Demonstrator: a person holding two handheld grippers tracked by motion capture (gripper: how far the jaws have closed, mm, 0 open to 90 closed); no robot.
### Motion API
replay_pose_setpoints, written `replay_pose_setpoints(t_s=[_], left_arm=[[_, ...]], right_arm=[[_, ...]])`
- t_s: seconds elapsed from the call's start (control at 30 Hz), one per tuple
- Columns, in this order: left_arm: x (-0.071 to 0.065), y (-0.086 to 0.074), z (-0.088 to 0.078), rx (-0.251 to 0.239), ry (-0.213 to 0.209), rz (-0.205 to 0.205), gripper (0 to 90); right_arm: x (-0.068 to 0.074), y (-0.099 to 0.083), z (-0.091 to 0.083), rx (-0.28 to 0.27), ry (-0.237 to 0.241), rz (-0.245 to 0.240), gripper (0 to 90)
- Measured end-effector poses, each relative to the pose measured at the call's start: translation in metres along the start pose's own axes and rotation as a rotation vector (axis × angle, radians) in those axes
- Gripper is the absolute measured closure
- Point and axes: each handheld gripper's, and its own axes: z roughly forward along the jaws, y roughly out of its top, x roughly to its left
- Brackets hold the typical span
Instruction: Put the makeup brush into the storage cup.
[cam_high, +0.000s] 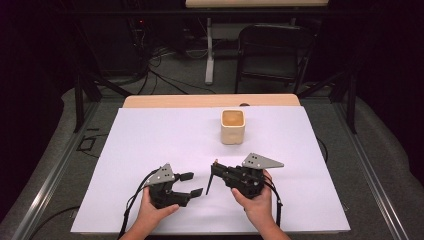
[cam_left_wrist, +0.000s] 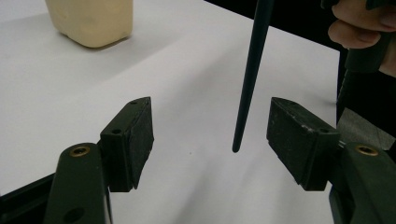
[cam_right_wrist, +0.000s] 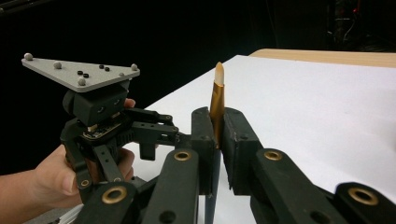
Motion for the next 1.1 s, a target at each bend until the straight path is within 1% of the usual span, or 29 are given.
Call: replay_pose_setpoints(t_s=[0.03,0.17,0.3,0.4,0.53,0.67,0.8,0.9,1.0,1.03,1.1], left_arm=[[0.0,0.0,0.0,-0.002,0.006,-0.008,31.9],[0.001,-0.001,-0.001,0.007,0.033,0.003,31.9],[0.0,-0.001,-0.001,0.016,0.058,0.005,31.9],[0.0,-0.002,-0.001,0.02,0.073,0.018,31.1],[-0.001,-0.002,-0.001,0.014,0.096,0.021,30.3],[-0.001,-0.001,-0.002,0.008,0.102,0.027,30.0],[0.0,-0.002,-0.003,0.003,0.113,0.022,29.7],[0.001,-0.002,-0.003,0.003,0.114,0.015,29.1],[0.001,-0.002,-0.004,0.002,0.116,0.014,29.0],[0.001,-0.002,-0.004,0.002,0.117,0.014,28.9],[0.001,-0.003,-0.004,0.002,0.119,0.013,28.9]], right_arm=[[0.0,0.0,-0.001,0.005,-0.004,0.0,83.4],[-0.003,0.001,-0.005,-0.003,-0.022,-0.009,83.4],[-0.006,0.002,-0.01,-0.012,-0.038,-0.014,83.4],[-0.009,0.003,-0.013,-0.016,-0.055,-0.02,83.4],[-0.011,0.004,-0.017,-0.022,-0.073,-0.024,83.4],[-0.013,0.005,-0.021,-0.027,-0.088,-0.027,83.4],[-0.015,0.007,-0.024,-0.029,-0.107,-0.041,83.4],[-0.016,0.007,-0.026,-0.035,-0.118,-0.052,83.4],[-0.018,0.008,-0.029,-0.033,-0.129,-0.047,83.4],[-0.019,0.008,-0.03,-0.038,-0.133,-0.055,83.4],[-0.02,0.009,-0.032,-0.041,-0.14,-0.053,83.4]])
